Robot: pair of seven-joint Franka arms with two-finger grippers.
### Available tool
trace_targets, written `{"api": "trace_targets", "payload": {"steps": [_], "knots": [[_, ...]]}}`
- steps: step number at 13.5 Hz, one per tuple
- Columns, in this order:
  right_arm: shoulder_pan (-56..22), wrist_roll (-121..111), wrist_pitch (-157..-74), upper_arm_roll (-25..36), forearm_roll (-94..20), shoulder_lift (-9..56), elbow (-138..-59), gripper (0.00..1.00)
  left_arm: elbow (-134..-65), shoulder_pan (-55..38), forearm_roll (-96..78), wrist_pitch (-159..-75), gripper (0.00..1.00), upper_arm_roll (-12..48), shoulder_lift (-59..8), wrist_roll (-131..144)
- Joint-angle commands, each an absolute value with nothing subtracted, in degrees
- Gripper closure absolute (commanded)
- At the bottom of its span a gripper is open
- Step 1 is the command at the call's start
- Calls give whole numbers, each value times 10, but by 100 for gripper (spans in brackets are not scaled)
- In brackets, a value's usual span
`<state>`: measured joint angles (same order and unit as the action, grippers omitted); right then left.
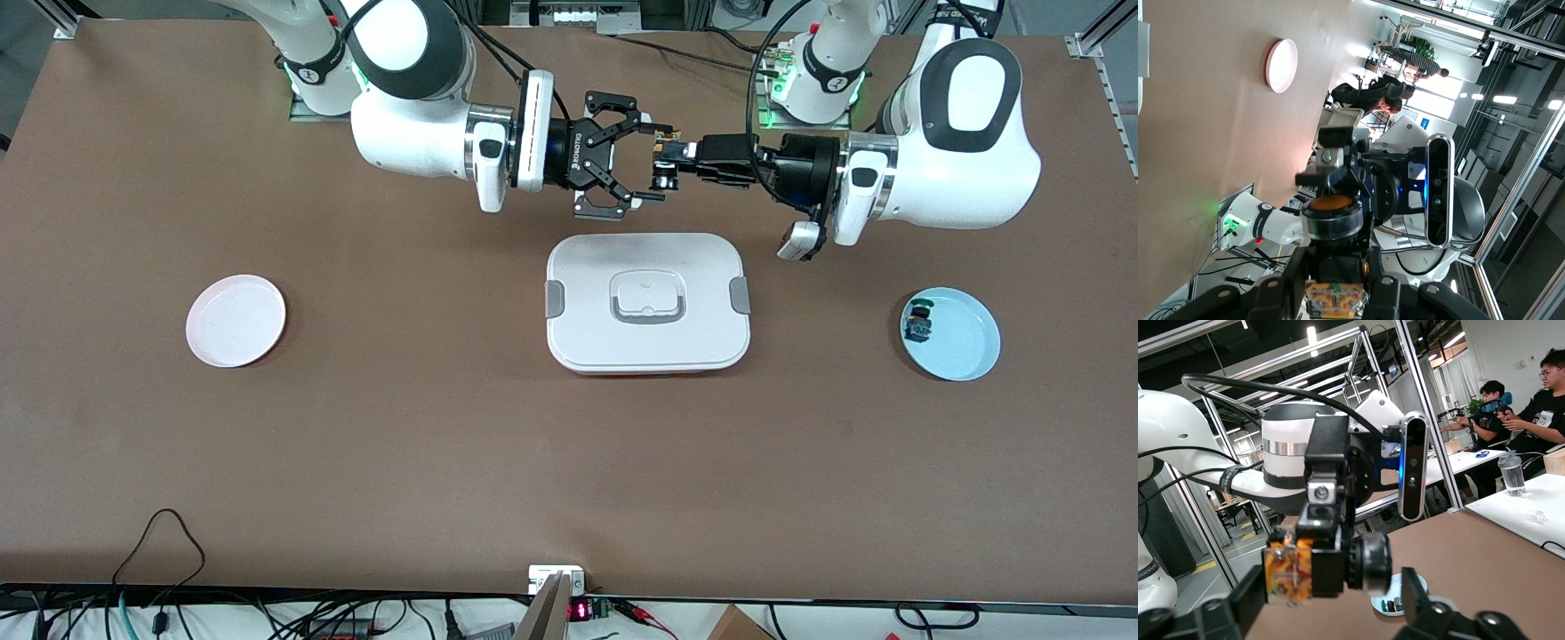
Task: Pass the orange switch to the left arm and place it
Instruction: 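Grasp the orange switch with the left gripper and open the right gripper, then carry the switch toward the blue plate while the right gripper withdraws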
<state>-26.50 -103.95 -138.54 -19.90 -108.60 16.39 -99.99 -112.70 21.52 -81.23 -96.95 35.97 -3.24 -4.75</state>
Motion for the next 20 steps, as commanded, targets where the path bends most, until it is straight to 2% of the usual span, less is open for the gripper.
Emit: {"api": "trace_targets", "payload": {"steps": [1, 6, 8, 10, 12, 16, 20], "knots": [[-258, -1043, -1390, -199, -1098, 158, -1005, 0, -1129, 228, -796, -941, 100, 356, -14, -36], [-212, -1041, -1388, -196, -1092, 144, -1023, 0, -1108, 329, -651, -837, 100, 357, -17, -46], [-207, -1042, -1383, -191, -1092, 132, -1040, 0, -1083, 388, -537, -787, 100, 357, -19, -47], [-205, -1042, -1361, -175, -1090, 119, -1062, 0, -1070, 416, -387, -772, 100, 357, -22, -66], [-205, -1042, -1321, -153, -1088, 112, -1080, 0, -1071, 441, -252, -786, 100, 356, -39, -122], [-159, -1040, -1245, -140, -1021, 111, -1088, 0, -1070, 457, 0, -878, 100, 356, -111, -148], [-155, -1006, -1136, -67, -929, 111, -1086, 0, -1074, 457, 170, -936, 100, 355, -161, -128]]}}
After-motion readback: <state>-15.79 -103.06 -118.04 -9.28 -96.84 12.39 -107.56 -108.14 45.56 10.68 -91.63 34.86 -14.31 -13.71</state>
